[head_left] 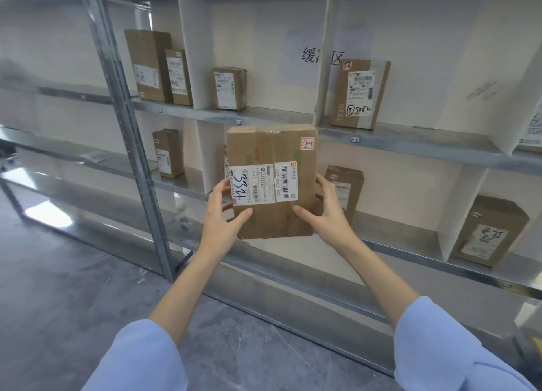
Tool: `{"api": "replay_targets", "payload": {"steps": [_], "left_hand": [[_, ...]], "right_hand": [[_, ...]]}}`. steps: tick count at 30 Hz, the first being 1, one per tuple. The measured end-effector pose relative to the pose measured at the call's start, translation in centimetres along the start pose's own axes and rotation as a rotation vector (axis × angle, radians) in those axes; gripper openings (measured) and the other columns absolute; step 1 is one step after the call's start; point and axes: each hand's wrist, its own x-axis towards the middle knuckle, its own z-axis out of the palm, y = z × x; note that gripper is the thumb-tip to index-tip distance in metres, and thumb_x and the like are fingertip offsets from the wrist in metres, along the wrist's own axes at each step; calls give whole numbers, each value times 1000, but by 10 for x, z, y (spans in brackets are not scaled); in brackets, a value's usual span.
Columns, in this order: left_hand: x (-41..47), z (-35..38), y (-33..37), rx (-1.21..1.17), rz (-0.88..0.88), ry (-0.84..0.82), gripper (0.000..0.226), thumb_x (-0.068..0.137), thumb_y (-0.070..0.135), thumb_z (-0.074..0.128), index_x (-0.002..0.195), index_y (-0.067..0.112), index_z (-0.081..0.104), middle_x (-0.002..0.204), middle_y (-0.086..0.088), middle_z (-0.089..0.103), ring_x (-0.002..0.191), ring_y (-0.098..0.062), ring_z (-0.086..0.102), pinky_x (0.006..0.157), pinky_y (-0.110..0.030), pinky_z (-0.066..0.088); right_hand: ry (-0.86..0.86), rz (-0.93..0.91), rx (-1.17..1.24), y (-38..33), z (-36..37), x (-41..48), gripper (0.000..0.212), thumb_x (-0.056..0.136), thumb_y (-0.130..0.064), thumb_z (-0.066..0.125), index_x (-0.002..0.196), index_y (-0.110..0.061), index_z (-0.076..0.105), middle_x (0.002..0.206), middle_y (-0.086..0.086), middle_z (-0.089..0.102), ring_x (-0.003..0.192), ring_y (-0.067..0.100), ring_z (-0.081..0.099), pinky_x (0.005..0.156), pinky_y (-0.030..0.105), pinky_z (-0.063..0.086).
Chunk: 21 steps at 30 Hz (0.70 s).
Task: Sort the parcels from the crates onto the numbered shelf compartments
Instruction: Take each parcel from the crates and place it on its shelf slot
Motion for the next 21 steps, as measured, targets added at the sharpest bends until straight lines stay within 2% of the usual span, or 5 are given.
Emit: {"api": "replay_targets", "payload": {"steps": [6,10,15,19,21], "left_hand": [[14,-35,-21,45,-20,83,61,90,18,70,126,52,35,122,39,44,107,19,48,86,-4,37],[32,-62,-45,72,-55,126,59,91,19,69,132,46,37,125,36,46,113,11,50,84,-4,39],[64,-101,-87,107,-108,193,62,91,20,69,140,40,38,136,19,51,117,2,51,97,-25,43],[101,-136,-119,165,-120,223,64,89,18,71,139,42,38,131,30,50,115,12,49,95,-20,42],[128,-154,-135,194,-127,238,64,89,20,71,140,42,39,132,32,50,113,14,50,92,-18,41]], "right_hand": [[-145,31,159,-1,48,34,77,85,-39,74,141,-42,21,151,-17,39,137,4,39,114,37,35],[-213,37,184,7,87,66,78,83,-45,73,143,-39,24,149,-14,43,132,2,45,112,35,39],[-297,30,226,22,149,120,77,85,-38,75,143,-34,26,141,-20,47,123,-12,46,112,34,39],[-402,25,264,32,202,172,77,84,-41,77,139,-41,23,125,-40,44,113,-26,44,97,13,38],[-421,14,282,37,228,203,80,84,-40,77,142,-38,22,126,-38,44,107,-30,44,88,10,38]]}}
